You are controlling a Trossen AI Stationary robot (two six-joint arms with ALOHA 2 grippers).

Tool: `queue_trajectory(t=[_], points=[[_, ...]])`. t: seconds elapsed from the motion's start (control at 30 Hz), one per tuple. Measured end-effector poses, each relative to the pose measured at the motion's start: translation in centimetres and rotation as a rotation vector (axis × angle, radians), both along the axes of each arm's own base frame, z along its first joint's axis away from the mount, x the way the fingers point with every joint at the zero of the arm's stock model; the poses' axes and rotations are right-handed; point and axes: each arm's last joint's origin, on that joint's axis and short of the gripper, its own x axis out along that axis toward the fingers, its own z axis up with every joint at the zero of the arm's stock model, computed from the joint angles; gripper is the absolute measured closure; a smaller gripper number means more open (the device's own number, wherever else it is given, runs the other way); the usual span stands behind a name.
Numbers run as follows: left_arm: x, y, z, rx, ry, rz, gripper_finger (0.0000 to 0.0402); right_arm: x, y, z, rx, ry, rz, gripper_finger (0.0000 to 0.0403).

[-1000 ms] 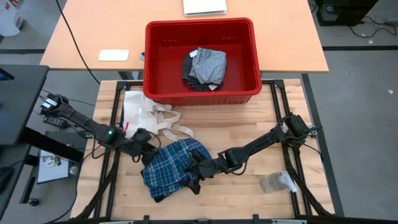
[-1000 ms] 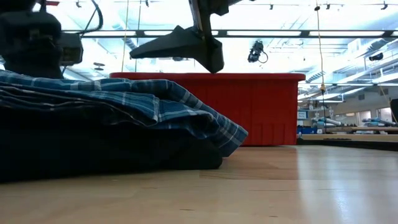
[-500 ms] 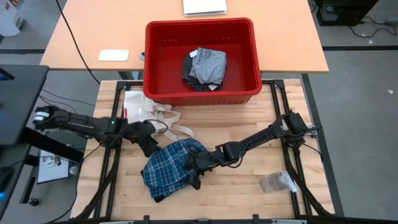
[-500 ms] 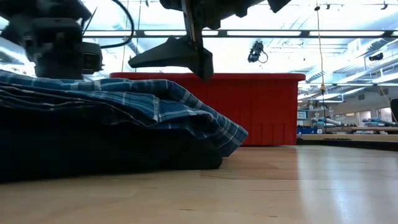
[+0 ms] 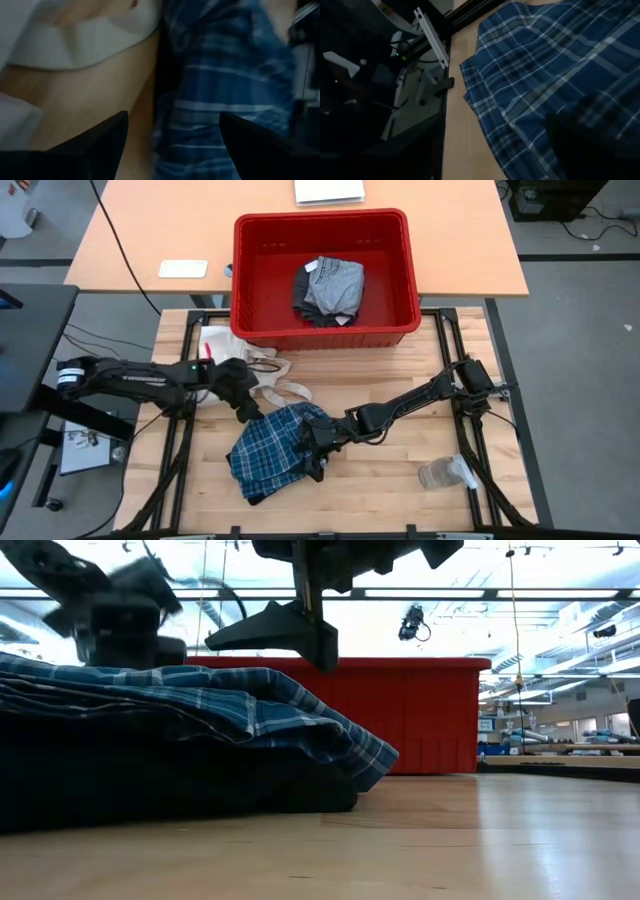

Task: Fold laundry
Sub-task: Put the blue pants into the red bin

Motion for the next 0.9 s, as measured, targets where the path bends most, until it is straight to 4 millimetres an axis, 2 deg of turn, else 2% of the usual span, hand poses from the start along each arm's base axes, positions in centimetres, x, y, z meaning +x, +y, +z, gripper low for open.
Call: queue_trajectory(t=[0.13,0.27,0.53,0.73,0.9], points=[[0.8,0.5,-1.6,-0.083,0.049,-0.078,0.0083,-0.4,0.1,-0.5,-0.084,0.04,-0.014,0.0055],[2.1,0.3,-2.1,-0.236,-0.012,-0.171,0.0083,-1.2,-0.3,-1.6,-0.184,0.16,-0.081,0.0055],[3.5,0.3,-0.7,-0.376,-0.158,-0.207,0.0083,-1.6,-1.1,-2.3,-0.357,0.203,-0.111,0.0055],[4.3,0.1,0.8,-0.431,-0.192,-0.263,0.0084,-1.6,-2.5,-3.1,-0.372,0.227,-0.104,0.0055],[5.2,0.0,2.7,-0.455,-0.262,-0.336,0.0084,-1.5,-3.3,-3.1,-0.362,0.228,-0.116,0.0055]])
